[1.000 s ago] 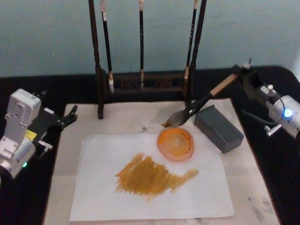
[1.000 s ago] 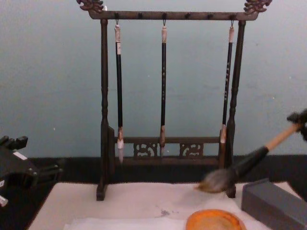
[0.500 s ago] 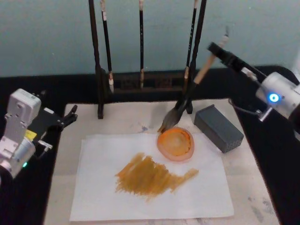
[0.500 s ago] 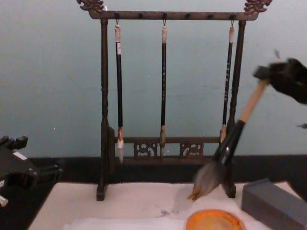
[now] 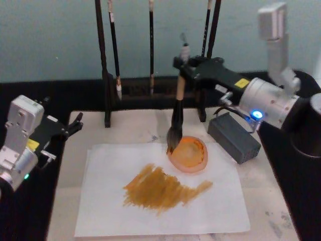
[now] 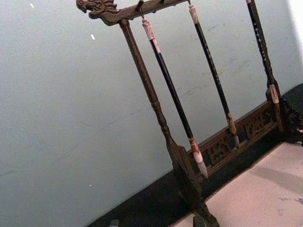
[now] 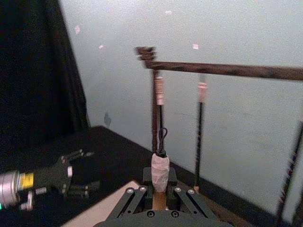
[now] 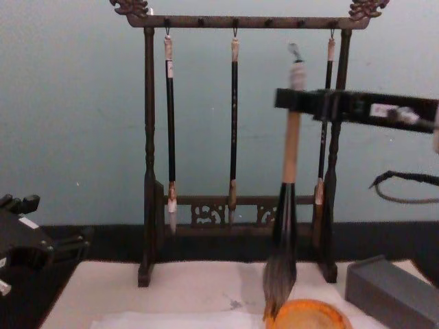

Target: Pick up the brush from the inkstone, write on the paper, then place the brush back to its original position.

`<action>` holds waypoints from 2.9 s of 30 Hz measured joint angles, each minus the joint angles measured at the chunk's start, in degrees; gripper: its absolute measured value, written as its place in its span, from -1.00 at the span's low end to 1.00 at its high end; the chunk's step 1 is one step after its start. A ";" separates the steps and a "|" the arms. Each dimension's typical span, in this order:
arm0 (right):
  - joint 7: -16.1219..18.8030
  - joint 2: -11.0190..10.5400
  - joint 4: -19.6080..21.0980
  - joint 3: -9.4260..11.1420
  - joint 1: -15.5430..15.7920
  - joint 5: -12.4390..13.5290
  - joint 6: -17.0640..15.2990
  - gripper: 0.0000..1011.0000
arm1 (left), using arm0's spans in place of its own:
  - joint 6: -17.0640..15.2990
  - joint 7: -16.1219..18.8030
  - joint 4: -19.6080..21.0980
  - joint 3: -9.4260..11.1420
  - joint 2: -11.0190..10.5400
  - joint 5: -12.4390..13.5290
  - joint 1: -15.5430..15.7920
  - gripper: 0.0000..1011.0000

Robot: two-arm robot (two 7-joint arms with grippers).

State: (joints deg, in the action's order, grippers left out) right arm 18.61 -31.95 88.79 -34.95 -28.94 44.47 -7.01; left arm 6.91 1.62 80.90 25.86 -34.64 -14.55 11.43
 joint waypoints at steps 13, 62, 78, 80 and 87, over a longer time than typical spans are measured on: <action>-0.50 -0.19 2.58 -2.76 -0.10 -8.59 2.50 -0.68 | 0.00 0.00 0.00 0.00 0.00 0.00 0.00 1.00; -0.12 0.16 2.49 -3.02 -0.88 -9.04 2.05 -0.68 | 0.00 0.00 0.00 0.00 0.00 0.00 0.00 1.00; 3.90 4.23 4.27 -4.13 -0.33 -9.92 1.14 -0.68 | 0.00 0.00 0.00 0.00 0.00 0.00 0.00 1.00; 4.43 4.78 4.31 -4.38 0.57 -9.86 1.12 -0.68 | 0.00 0.00 0.00 0.00 0.00 0.00 0.00 1.00; 6.52 5.35 4.28 -4.77 2.64 -9.34 0.05 -0.68 | 0.00 0.00 0.00 0.00 0.00 0.00 0.00 1.00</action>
State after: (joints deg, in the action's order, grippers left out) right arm 25.13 -26.60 93.07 -39.73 -26.30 35.12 -6.96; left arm 6.91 1.62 80.90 25.86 -34.65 -14.55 11.43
